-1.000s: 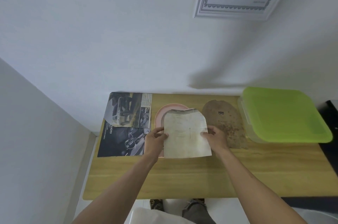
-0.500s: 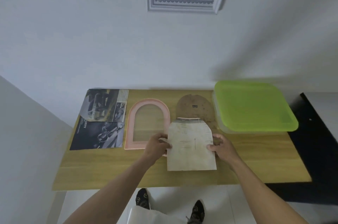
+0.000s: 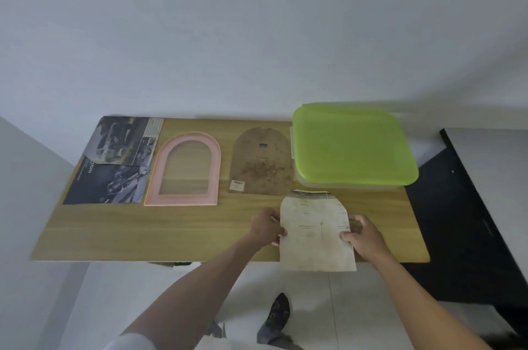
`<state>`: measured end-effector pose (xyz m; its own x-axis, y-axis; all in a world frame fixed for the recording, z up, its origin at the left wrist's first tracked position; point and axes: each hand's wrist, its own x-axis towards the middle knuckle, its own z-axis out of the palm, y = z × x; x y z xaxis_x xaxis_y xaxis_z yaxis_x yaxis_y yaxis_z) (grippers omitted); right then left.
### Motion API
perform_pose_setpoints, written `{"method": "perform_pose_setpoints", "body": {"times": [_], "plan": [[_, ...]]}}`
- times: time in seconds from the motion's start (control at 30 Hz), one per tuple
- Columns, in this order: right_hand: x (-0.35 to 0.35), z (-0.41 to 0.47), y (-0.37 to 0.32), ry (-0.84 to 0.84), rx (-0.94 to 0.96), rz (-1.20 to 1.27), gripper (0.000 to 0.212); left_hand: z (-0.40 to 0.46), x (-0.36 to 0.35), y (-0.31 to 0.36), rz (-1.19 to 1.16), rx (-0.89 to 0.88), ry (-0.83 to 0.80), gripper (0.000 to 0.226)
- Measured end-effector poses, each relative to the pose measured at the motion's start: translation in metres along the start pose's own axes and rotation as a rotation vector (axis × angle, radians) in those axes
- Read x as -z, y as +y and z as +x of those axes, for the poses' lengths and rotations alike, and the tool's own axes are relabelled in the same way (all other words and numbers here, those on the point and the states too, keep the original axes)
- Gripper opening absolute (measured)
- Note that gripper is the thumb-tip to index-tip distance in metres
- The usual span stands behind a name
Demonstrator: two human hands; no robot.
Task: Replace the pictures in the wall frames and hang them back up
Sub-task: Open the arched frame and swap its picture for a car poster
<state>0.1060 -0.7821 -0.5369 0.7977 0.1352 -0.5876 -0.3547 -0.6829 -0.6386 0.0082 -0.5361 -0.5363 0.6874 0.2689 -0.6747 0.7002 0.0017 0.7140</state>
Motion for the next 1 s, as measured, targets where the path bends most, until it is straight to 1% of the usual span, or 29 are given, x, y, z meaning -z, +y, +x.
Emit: {"method": "perform_pose_setpoints", "body": {"times": [0.1,0.2,0.27,0.37,0.43,0.5,0.6,0.67,0.77,1.0], "plan": [[0.012,0.005,0.009,0.078,0.020,-0.048,0.045,0.007,-0.024,0.006,0.068,-0.020,0.046,0.026],[0.014,0.012,0.016,0.137,0.046,-0.139,0.043,0.013,-0.039,0.007,0.183,-0.066,0.108,0.023],[0.011,0.014,0.017,0.175,0.063,-0.267,0.045,0.009,-0.044,0.011,0.369,-0.135,0.163,0.023],[0.005,0.012,0.017,0.235,0.088,-0.475,0.054,0.000,-0.050,0.013,0.775,-0.273,0.193,0.037],[0.000,0.010,0.018,0.280,0.173,-0.553,0.055,-0.003,-0.055,0.010,0.975,-0.395,0.172,0.053],[-0.005,0.010,0.020,0.303,0.291,-0.603,0.054,-0.002,-0.057,0.004,1.088,-0.502,0.130,0.063],[-0.011,0.016,0.026,0.265,0.404,-0.689,0.050,0.002,-0.059,0.000,1.149,-0.545,0.034,0.067],[-0.011,0.018,0.027,0.240,0.412,-0.725,0.048,0.002,-0.060,-0.001,1.173,-0.545,0.004,0.064],[-0.009,0.019,0.030,0.233,0.422,-0.723,0.047,0.004,-0.062,-0.004,1.194,-0.566,0.014,0.062],[-0.009,0.022,0.031,0.241,0.429,-0.728,0.048,0.007,-0.061,-0.010,1.151,-0.607,0.027,0.062]]}}
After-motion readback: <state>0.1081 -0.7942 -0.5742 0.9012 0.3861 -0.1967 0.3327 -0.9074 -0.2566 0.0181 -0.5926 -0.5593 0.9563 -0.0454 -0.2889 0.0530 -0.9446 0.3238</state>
